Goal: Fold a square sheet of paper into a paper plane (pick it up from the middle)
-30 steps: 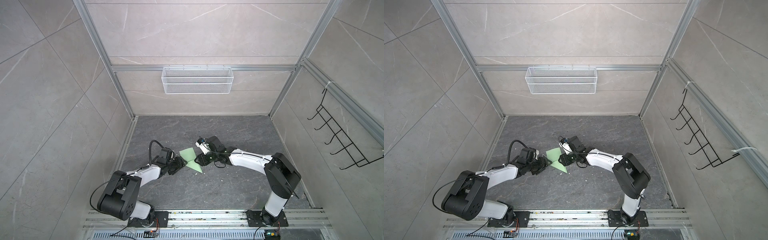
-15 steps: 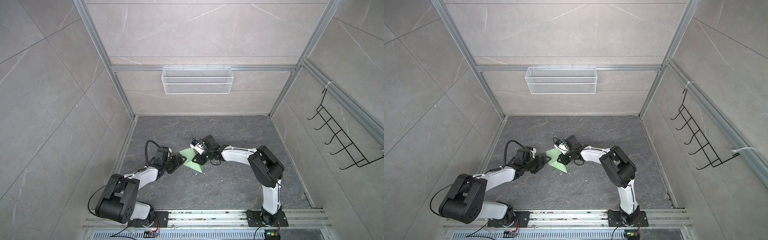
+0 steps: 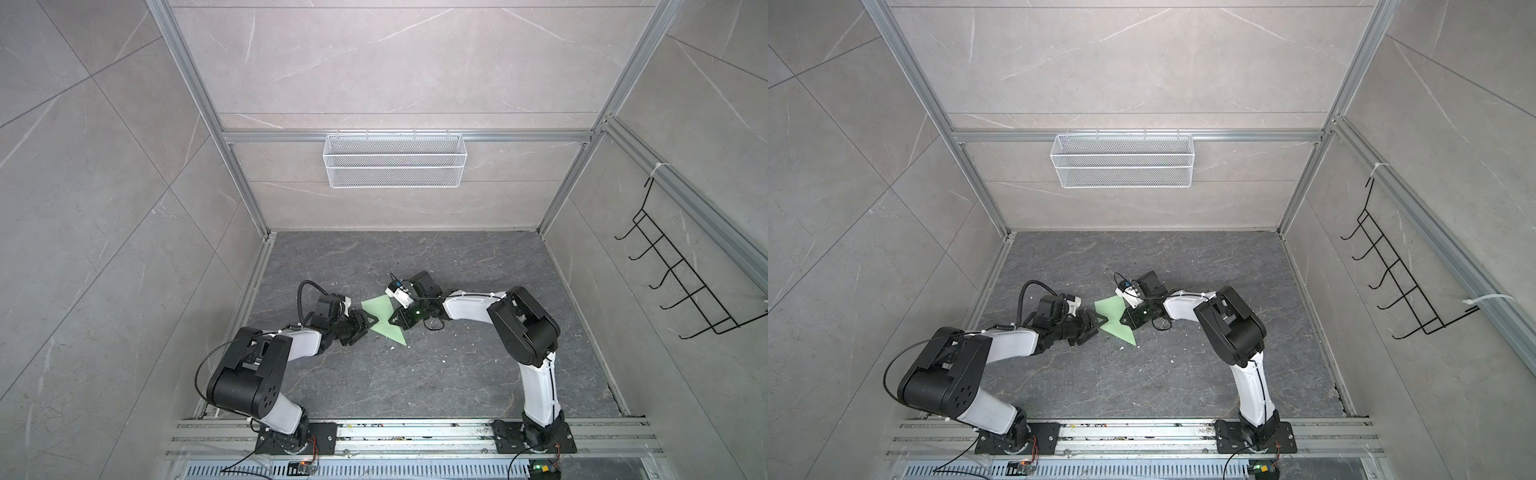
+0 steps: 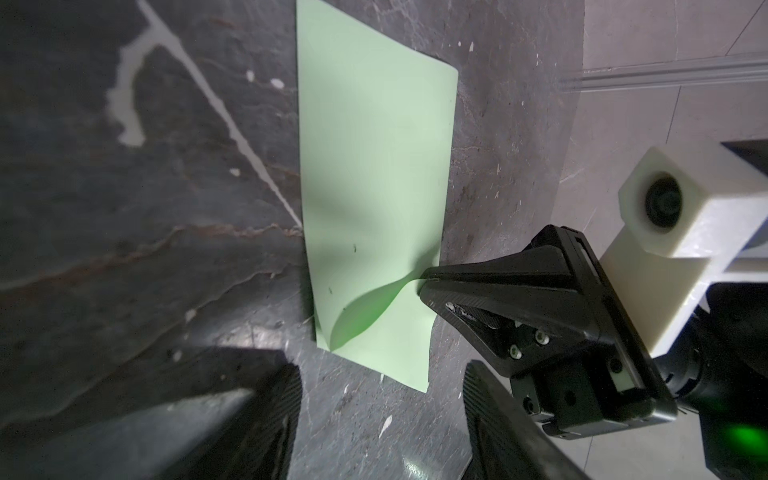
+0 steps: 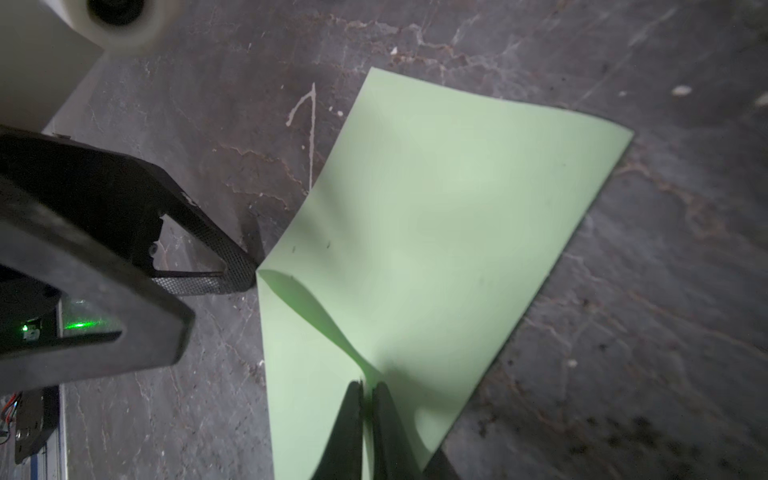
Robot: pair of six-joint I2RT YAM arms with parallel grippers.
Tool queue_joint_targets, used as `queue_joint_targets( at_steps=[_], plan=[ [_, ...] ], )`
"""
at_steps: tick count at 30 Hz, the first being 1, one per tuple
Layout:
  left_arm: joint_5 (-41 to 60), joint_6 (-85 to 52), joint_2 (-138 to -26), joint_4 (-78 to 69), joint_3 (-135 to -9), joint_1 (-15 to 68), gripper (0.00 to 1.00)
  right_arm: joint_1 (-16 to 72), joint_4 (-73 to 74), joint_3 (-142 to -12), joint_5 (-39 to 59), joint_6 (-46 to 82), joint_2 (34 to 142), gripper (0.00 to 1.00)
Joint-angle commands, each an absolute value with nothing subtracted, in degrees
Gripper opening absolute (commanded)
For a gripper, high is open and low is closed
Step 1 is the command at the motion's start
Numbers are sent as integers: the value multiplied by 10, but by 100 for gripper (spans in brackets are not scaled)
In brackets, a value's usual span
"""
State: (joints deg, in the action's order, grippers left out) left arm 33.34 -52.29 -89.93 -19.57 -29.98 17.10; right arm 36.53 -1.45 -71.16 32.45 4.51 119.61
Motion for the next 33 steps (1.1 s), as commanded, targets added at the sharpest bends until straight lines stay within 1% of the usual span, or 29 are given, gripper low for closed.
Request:
queue_joint_targets(
  at_steps=[1,8,11,16,24,26,29,32,33],
  plan=[
    [369,-539,-917,-241,-316,169,55,359,-10,-720,330,62,1212,11],
    [367,-549,-934,-244,-320,169,50,357,-9,-718,333,68,1215,11],
    [371,-551,-941,-251,-325,169,44,357,-11,-718,333,69,1216,11],
    [371,-548,-956,-257,-331,169,38,357,-11,-719,333,72,1218,11],
    [377,-561,-985,-284,-338,169,36,355,-11,-719,334,73,1221,11],
    [381,-561,-988,-288,-342,169,34,355,-12,-720,334,73,1222,11],
    [383,-562,-995,-289,-349,169,29,355,-8,-719,335,72,1218,13],
    [387,-561,-1003,-288,-354,169,21,355,-1,-716,338,72,1205,17],
    [388,-559,-1004,-286,-358,169,17,355,3,-713,336,74,1197,21]
  ],
)
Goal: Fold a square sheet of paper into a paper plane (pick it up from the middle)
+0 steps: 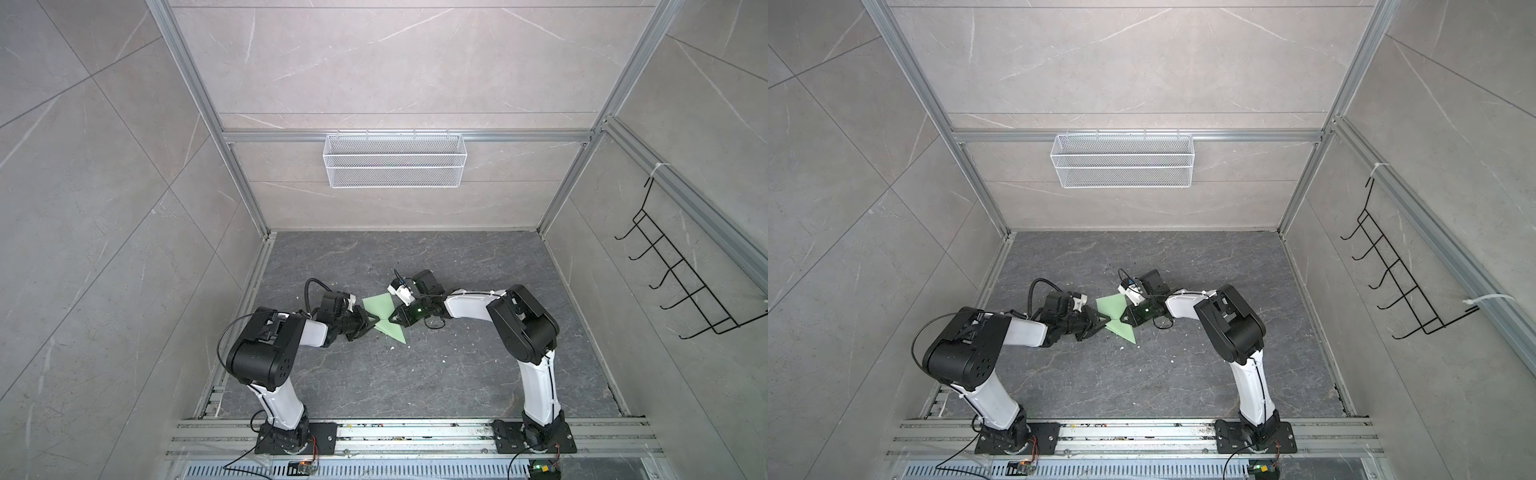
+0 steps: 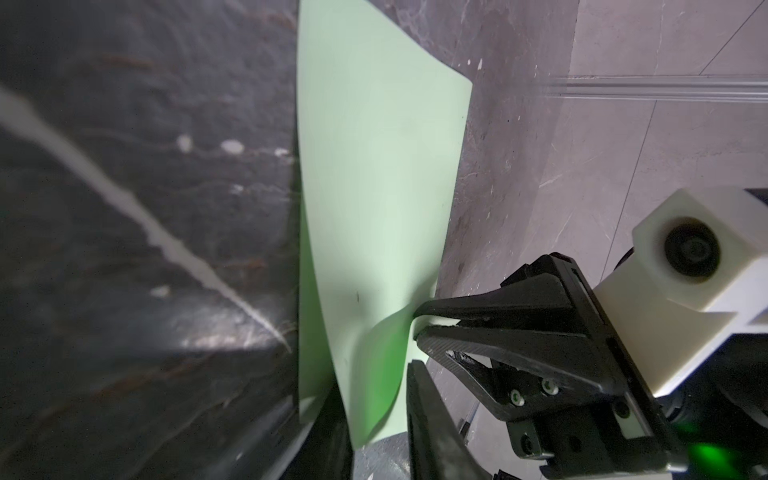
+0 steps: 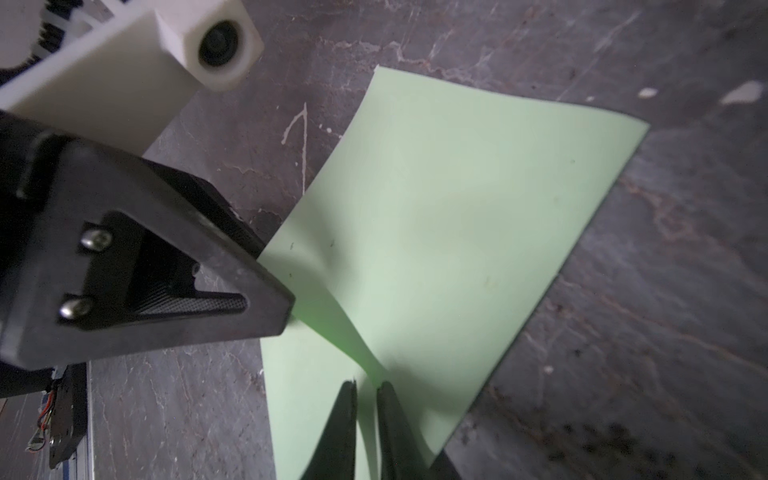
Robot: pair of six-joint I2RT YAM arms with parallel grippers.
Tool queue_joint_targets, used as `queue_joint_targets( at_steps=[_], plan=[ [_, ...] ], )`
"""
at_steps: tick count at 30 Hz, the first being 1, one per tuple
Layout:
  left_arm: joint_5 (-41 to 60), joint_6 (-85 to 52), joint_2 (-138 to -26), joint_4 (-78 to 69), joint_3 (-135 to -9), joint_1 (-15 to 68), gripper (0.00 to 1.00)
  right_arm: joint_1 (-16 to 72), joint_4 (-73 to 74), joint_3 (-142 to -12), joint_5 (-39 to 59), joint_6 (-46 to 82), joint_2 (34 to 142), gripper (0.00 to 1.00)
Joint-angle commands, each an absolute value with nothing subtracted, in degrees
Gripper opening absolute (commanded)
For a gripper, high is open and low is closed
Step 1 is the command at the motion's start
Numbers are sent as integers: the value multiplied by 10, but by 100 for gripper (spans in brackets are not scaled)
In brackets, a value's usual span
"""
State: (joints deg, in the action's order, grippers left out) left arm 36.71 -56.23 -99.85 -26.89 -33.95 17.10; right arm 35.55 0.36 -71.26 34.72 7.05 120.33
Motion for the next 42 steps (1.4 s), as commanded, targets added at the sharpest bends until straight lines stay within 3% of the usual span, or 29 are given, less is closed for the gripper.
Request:
queue_joint_targets(
  at_steps=[1,4,8,13,24,42],
  plan=[
    [389,-557,-1003,-284,-360,169,14,355,12,-706,327,79,1185,24],
    [385,-545,-999,-257,-374,170,6,355,59,-666,291,96,1136,36],
    [377,-541,-982,-229,-384,170,4,358,118,-594,188,118,1063,55],
    [358,-552,-960,-180,-395,175,3,400,182,-503,49,63,999,60],
    [291,-603,-920,-22,-433,209,2,510,323,-431,-21,-101,1008,58],
    [278,-638,-917,13,-444,216,3,550,382,-441,-83,-130,1104,38]
  ],
)
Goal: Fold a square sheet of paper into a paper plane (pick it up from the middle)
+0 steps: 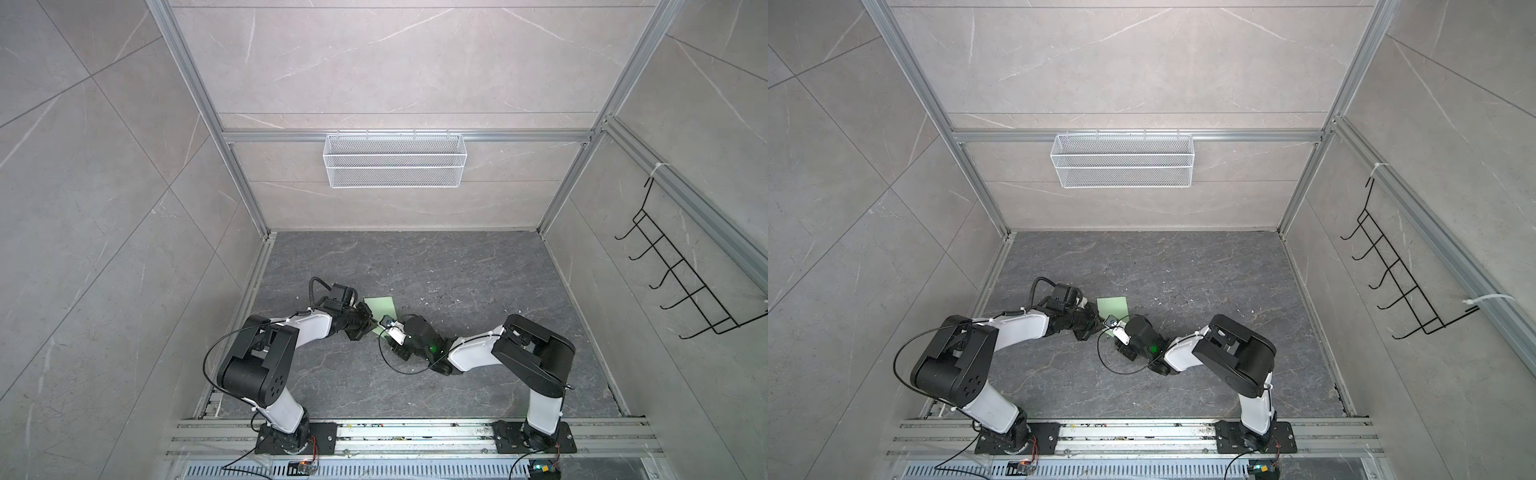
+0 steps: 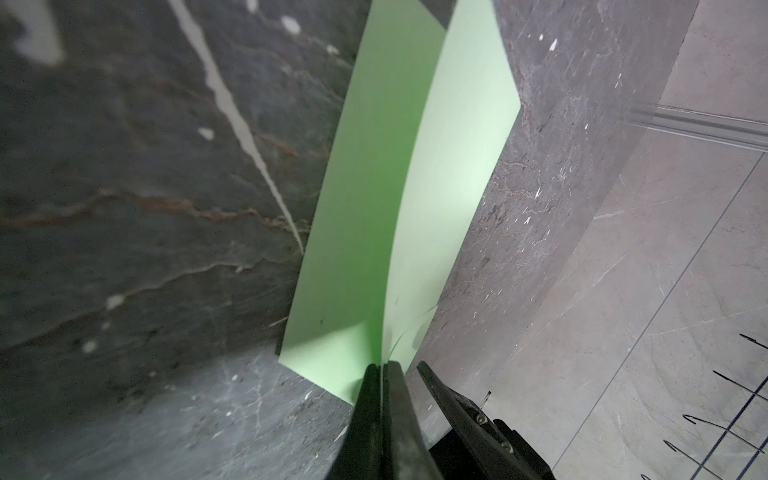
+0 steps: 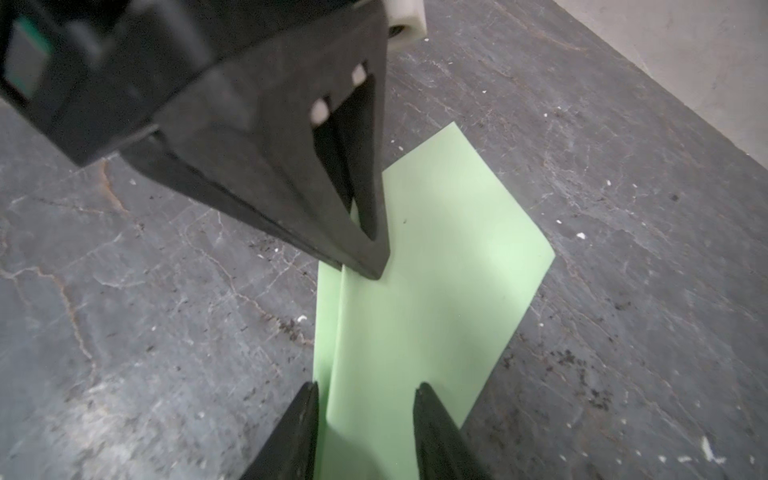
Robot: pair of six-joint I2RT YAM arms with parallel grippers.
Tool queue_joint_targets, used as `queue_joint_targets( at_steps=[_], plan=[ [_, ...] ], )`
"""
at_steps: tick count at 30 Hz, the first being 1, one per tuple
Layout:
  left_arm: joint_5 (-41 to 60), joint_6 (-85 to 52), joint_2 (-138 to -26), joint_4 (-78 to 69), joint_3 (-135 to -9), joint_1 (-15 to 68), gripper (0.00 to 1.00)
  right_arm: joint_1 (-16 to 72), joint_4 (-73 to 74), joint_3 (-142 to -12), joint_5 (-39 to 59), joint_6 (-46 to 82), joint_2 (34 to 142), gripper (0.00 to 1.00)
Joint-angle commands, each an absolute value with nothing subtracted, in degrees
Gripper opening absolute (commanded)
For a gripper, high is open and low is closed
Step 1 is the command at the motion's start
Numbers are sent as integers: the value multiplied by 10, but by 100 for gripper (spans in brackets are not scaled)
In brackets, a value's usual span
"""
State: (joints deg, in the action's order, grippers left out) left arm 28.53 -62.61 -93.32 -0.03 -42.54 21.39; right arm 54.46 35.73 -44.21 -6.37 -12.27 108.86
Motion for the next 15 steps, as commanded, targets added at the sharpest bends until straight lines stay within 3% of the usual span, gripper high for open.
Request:
queue_joint_targets(
  at_steps=[1,11,15],
  plan=[
    [276,-638,-916,14,-444,215,3,550,384,-440,-84,-131,1106,37],
    [267,-642,-910,34,-448,216,5,552,397,-425,-80,-129,1113,30],
    [266,-642,-910,35,-448,215,7,551,401,-418,-81,-123,1111,20]
  ],
)
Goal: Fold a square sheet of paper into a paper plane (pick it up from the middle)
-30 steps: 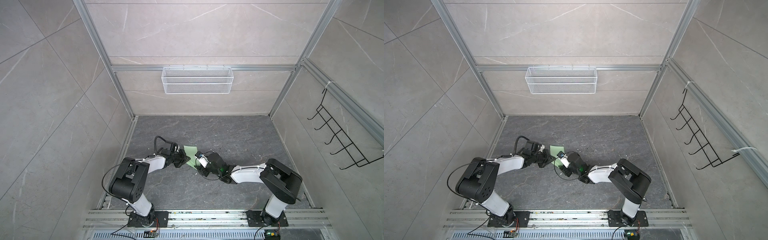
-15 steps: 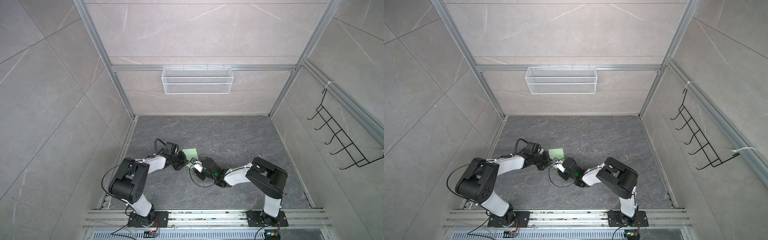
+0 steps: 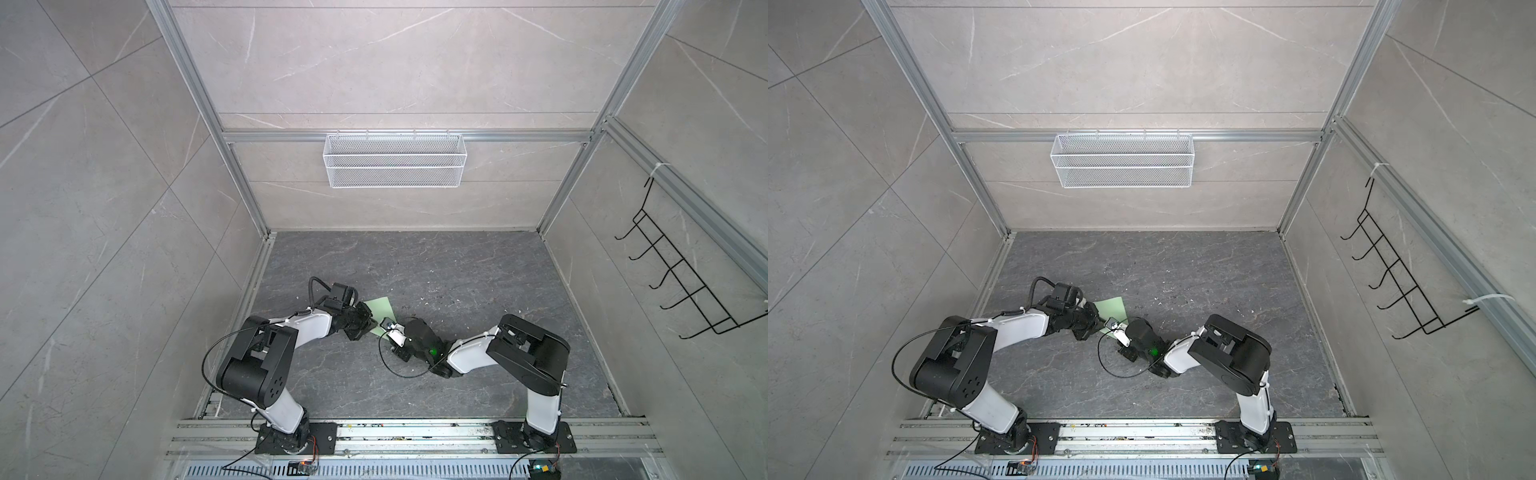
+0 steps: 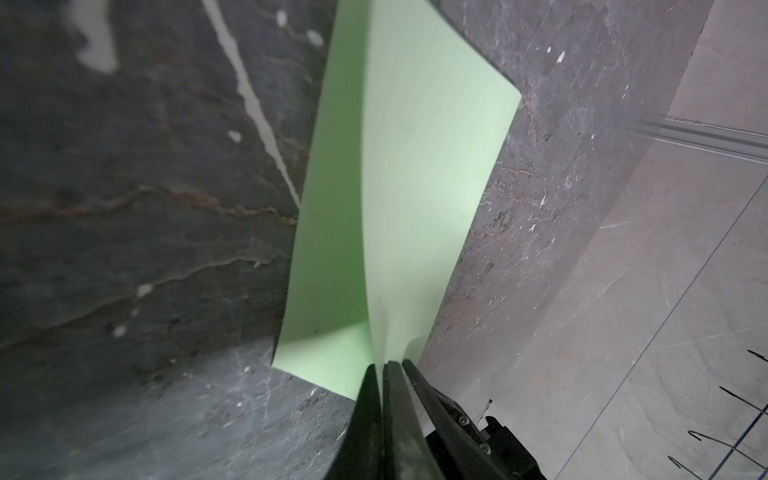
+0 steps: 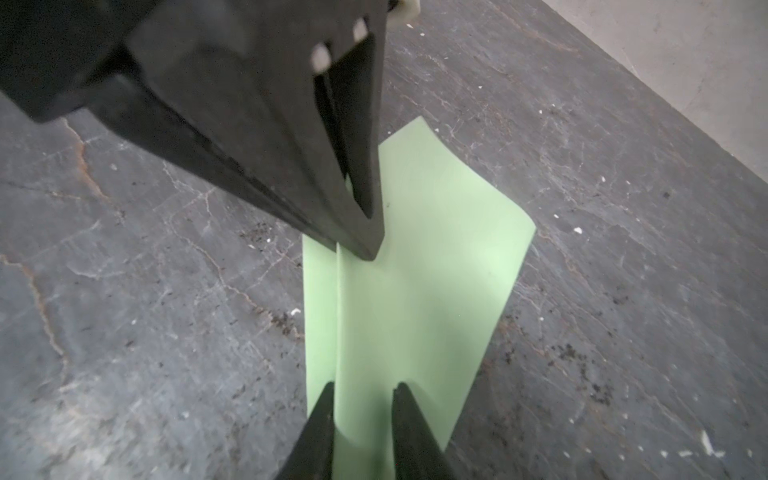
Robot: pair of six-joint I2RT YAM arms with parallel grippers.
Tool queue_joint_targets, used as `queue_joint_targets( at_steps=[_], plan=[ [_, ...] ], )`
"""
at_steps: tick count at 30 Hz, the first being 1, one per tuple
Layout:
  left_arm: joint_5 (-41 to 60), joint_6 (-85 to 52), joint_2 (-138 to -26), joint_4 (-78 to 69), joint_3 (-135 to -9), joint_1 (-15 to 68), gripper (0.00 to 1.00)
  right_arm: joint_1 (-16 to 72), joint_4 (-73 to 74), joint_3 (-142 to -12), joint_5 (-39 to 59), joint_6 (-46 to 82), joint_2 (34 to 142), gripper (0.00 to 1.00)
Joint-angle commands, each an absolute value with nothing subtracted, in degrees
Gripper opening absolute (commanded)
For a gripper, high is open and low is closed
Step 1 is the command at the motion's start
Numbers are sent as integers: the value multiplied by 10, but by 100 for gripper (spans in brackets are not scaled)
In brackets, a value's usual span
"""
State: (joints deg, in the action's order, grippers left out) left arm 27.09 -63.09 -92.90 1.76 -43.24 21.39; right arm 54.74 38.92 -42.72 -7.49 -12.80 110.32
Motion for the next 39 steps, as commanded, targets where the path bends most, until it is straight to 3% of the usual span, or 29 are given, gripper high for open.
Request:
queue_joint_targets(
  at_steps=[1,9,16,22,30,39],
  plan=[
    [266,-642,-909,37,-449,215,9,551,403,-416,-80,-122,1111,17],
    [248,-618,-838,52,-439,182,42,542,436,-395,-41,-68,1114,6],
    [232,-604,-771,8,-392,169,52,502,479,-374,50,36,1113,6],
    [245,-604,-775,-84,-346,186,49,464,511,-374,136,117,1124,6],
    [257,-601,-864,-137,-355,217,27,418,561,-371,213,210,1147,8],
    [269,-590,-948,-138,-407,231,17,403,552,-377,235,235,1154,11]
  ],
)
